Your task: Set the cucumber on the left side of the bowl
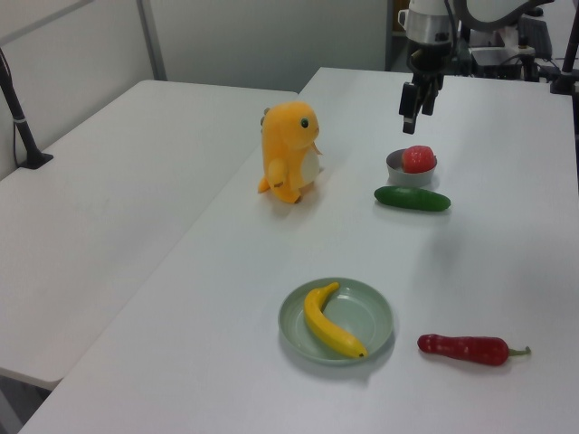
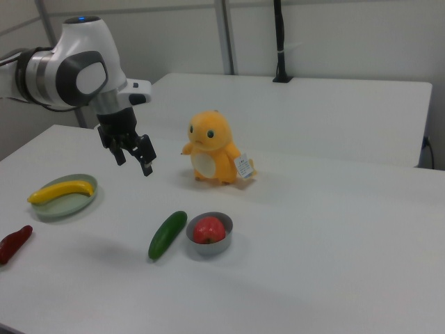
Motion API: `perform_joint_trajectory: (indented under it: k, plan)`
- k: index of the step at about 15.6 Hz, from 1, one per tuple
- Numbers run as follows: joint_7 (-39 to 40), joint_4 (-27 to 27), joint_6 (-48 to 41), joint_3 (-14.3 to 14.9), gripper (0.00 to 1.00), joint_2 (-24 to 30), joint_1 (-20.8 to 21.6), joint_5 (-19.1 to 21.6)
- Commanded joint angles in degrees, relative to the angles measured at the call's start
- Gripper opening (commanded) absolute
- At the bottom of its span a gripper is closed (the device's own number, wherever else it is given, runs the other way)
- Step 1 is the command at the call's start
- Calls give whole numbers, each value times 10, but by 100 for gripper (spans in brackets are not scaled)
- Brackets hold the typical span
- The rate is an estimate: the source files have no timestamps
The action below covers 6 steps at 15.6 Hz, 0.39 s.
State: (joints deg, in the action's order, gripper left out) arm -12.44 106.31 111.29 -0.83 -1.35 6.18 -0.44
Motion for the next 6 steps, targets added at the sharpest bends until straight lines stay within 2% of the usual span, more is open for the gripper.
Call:
perform_joint_trajectory:
  k: [1,6]
  plan:
    - [-6,-13,-9,-4,100,-13,-6,7]
    - [6,-13,-12,-3,100,-11,-5,5]
